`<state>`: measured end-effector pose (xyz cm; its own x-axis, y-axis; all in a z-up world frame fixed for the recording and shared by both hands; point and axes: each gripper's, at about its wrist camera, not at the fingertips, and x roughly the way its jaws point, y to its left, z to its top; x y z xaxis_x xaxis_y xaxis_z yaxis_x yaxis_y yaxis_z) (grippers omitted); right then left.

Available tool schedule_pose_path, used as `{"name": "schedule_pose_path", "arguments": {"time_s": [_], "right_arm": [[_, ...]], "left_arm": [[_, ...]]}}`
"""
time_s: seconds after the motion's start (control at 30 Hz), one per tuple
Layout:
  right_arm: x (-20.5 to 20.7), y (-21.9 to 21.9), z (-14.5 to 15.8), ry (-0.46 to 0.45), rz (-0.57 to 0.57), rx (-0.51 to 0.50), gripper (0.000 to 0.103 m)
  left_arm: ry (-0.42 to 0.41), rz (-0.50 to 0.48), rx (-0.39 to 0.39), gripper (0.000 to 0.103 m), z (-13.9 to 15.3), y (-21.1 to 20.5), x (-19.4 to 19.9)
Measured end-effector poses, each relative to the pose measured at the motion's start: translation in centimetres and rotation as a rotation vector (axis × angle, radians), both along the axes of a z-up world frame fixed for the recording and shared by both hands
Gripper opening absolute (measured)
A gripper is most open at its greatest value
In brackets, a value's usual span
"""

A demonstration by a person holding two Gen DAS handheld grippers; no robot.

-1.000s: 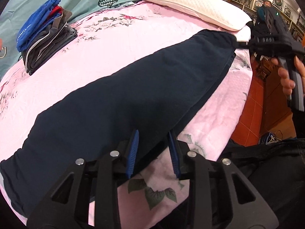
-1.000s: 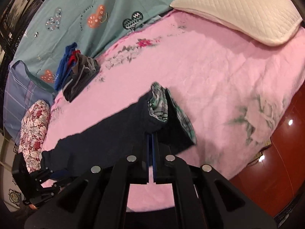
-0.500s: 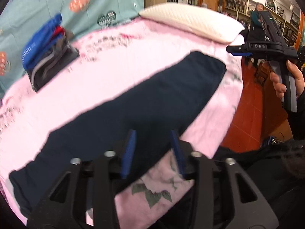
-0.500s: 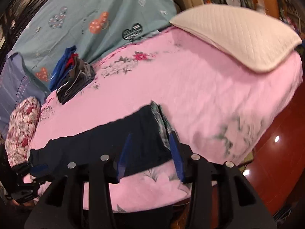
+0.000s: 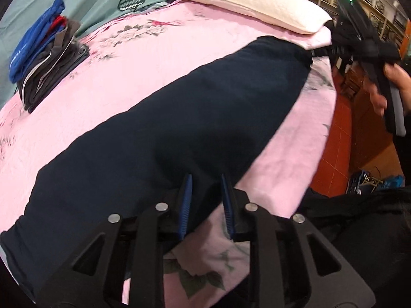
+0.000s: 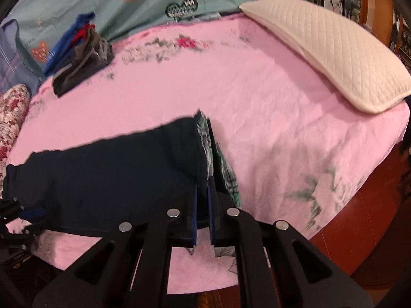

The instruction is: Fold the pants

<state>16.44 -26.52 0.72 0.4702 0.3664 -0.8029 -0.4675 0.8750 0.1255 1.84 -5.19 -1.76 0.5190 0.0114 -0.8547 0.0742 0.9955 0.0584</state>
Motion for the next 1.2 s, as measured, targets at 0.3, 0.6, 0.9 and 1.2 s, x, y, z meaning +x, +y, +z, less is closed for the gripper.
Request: {"name": "schedule_pose_path", "arguments": {"time_s": [0.3, 0.6, 0.9, 1.2], "right_arm": [[0.6, -1.2, -2.0, 0.089, -0.026, -0.069, 0.007], [0.3, -1.4, 3.4, -0.104, -0.030, -0.002, 0.027], [4.5, 7.1, -2.5, 0.044, 0.024, -0.098, 0.017], [4.2, 6.1, -0.1, 0.042, 0.041, -0.001, 0.014]], "left_arm": [[0.016, -0.038, -0.028, 0.023, -0.8, -0.3, -0.8], [-0.100, 0.023, 0.013, 0.042, 2.4, 1.4, -2.2], [-0.028, 0.114, 0.021, 0.046, -0.9, 3.6, -2.1], [-0.094, 0.135, -0.005, 0.047, 1.5, 4.2, -3.6]]}}
